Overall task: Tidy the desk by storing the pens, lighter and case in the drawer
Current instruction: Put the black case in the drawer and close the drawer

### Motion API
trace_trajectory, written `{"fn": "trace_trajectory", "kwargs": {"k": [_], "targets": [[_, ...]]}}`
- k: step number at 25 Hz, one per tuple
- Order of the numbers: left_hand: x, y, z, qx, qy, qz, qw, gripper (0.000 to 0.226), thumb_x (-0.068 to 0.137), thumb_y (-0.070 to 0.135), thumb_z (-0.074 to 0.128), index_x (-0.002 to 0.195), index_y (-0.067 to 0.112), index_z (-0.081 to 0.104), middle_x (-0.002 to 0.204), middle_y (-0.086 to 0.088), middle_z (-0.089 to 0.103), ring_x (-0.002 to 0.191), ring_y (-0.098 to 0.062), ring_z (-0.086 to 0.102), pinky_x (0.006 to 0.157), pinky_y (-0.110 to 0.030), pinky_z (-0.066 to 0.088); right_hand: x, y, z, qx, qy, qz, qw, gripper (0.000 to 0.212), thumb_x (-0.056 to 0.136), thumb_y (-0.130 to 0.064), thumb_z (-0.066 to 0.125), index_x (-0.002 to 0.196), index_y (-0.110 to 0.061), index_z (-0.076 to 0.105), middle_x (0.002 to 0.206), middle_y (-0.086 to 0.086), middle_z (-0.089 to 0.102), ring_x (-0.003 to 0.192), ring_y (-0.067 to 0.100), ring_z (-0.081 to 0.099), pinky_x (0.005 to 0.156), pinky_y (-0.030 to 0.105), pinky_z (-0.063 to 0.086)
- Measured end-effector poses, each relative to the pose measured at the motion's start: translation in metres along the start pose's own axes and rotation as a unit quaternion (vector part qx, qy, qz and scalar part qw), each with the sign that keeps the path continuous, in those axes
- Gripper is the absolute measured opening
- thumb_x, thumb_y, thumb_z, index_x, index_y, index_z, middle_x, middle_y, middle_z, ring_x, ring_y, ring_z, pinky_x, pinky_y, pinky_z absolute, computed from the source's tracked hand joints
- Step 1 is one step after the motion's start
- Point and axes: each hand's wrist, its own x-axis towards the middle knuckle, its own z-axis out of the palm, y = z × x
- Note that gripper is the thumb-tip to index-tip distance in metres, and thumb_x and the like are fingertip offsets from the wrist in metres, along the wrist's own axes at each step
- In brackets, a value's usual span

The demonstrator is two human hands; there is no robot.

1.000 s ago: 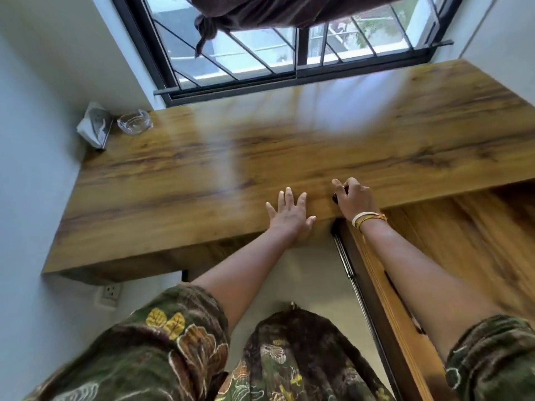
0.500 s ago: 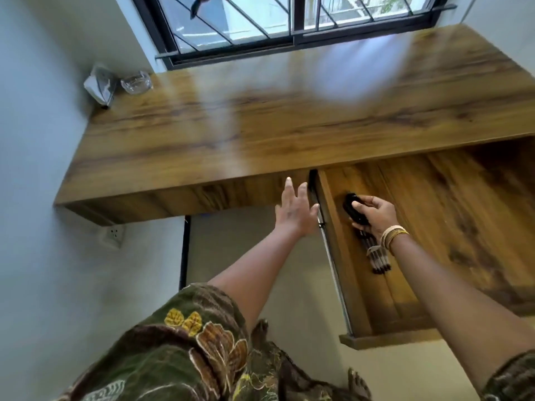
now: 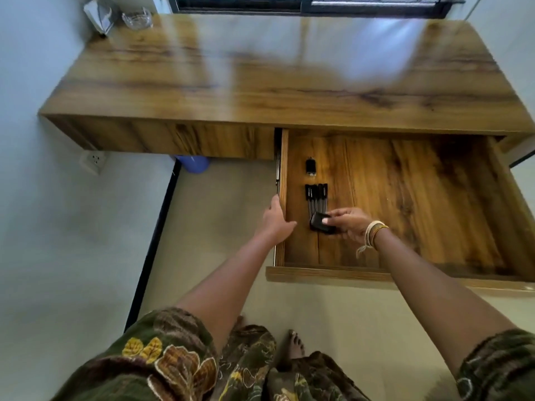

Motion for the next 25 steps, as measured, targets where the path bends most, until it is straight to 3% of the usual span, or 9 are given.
{"fn": "trace_trajectory", "kwargs": {"k": [5, 10, 12, 14, 17, 19, 21, 23, 25], "targets": [[-0.018, -0.016, 0.009, -0.037, 0.006, -0.02, 0.999, 0.076, 0.094, 0.022, 0.058, 0.154, 0.023, 0.011, 0.153, -0.009, 0.035, 0.132, -0.028, 0.046, 0.098, -0.035, 0.045, -0.001, 0.036, 0.005, -0.058, 0.046, 0.098, 0.992, 0.044, 0.068, -0.001, 0.082, 0.105, 0.009, 0.06, 0.11, 0.024, 0.064, 0.095, 0.035, 0.066, 0.073, 0.042, 0.06], [-0.028, -0.017, 0.013, -0.03, 0.017, -0.022, 0.999, 0.077, 0.094, 0.017, 0.057, 0.154, 0.023, 0.011, 0.153, -0.01, 0.036, 0.126, -0.027, 0.05, 0.091, -0.03, 0.047, -0.005, 0.036, 0.019, -0.108, 0.097, 0.074, 0.987, 0.045, 0.067, -0.008, 0.085, 0.103, 0.007, 0.063, 0.104, 0.019, 0.066, 0.089, 0.029, 0.065, 0.06, 0.033, 0.058], [-0.034, -0.018, 0.014, -0.04, 0.019, -0.028, 0.999, 0.076, 0.095, 0.014, 0.056, 0.154, 0.024, 0.01, 0.154, -0.009, 0.033, 0.1, -0.013, 0.058, 0.072, -0.016, 0.043, -0.005, 0.036, 0.023, -0.151, 0.119, 0.05, 0.98, 0.037, 0.068, -0.01, 0.084, 0.095, 0.004, 0.063, 0.103, 0.018, 0.065, 0.09, 0.029, 0.064, 0.058, 0.031, 0.057], [-0.038, -0.019, 0.016, -0.043, 0.027, -0.027, 0.998, 0.078, 0.094, 0.011, 0.057, 0.154, 0.026, 0.011, 0.155, -0.007, 0.032, 0.078, 0.001, 0.048, 0.06, -0.011, 0.037, -0.006, 0.037, 0.026, -0.172, 0.127, 0.036, 0.976, 0.03, 0.07, -0.01, 0.083, 0.089, -0.003, 0.06, 0.104, 0.018, 0.063, 0.092, 0.029, 0.062, 0.057, 0.031, 0.056], [-0.049, -0.022, 0.018, -0.046, 0.043, -0.029, 0.998, 0.081, 0.09, 0.008, 0.061, 0.154, 0.028, 0.014, 0.153, -0.005, 0.036, 0.12, -0.02, 0.053, 0.081, -0.021, 0.044, -0.009, 0.041, 0.027, -0.206, 0.125, 0.026, 0.97, 0.037, 0.074, -0.018, 0.081, 0.101, -0.004, 0.06, 0.103, 0.014, 0.061, 0.093, 0.028, 0.06, 0.055, 0.032, 0.053], [-0.058, -0.025, 0.022, -0.041, 0.047, -0.028, 0.998, 0.082, 0.089, 0.008, 0.061, 0.153, 0.028, 0.015, 0.152, -0.004, 0.038, 0.13, -0.025, 0.046, 0.093, -0.03, 0.046, -0.013, 0.046, 0.028, -0.224, 0.121, 0.025, 0.967, 0.042, 0.078, -0.027, 0.077, 0.107, -0.003, 0.057, 0.101, 0.013, 0.06, 0.088, 0.026, 0.058, 0.059, 0.032, 0.052], [-0.065, -0.029, 0.026, -0.05, 0.064, -0.032, 0.996, 0.079, 0.089, 0.01, 0.062, 0.153, 0.028, 0.018, 0.149, -0.003, 0.041, 0.121, -0.021, 0.053, 0.089, -0.031, 0.05, -0.018, 0.051, 0.029, -0.282, 0.124, 0.015, 0.951, 0.046, 0.081, -0.034, 0.073, 0.11, -0.004, 0.054, 0.102, 0.014, 0.059, 0.083, 0.025, 0.057, 0.065, 0.033, 0.048], [-0.077, -0.035, 0.031, -0.083, 0.084, -0.045, 0.992, 0.074, 0.09, 0.016, 0.063, 0.151, 0.027, 0.024, 0.143, -0.004, 0.048, 0.095, -0.011, 0.057, 0.068, -0.021, 0.049, -0.027, 0.057, 0.032, -0.369, 0.135, -0.016, 0.919, 0.053, 0.083, -0.036, 0.069, 0.12, -0.004, 0.048, 0.112, 0.017, 0.058, 0.098, 0.031, 0.059, 0.078, 0.038, 0.05], [-0.087, -0.039, 0.035, -0.114, 0.103, -0.057, 0.986, 0.066, 0.091, 0.025, 0.063, 0.149, 0.026, 0.032, 0.137, -0.007, 0.053, 0.092, -0.013, 0.058, 0.065, -0.02, 0.047, -0.04, 0.06, 0.031, -0.438, 0.15, -0.046, 0.885, 0.052, 0.088, -0.037, 0.062, 0.126, -0.005, 0.045, 0.121, 0.018, 0.056, 0.108, 0.035, 0.058, 0.086, 0.042, 0.05]]}}
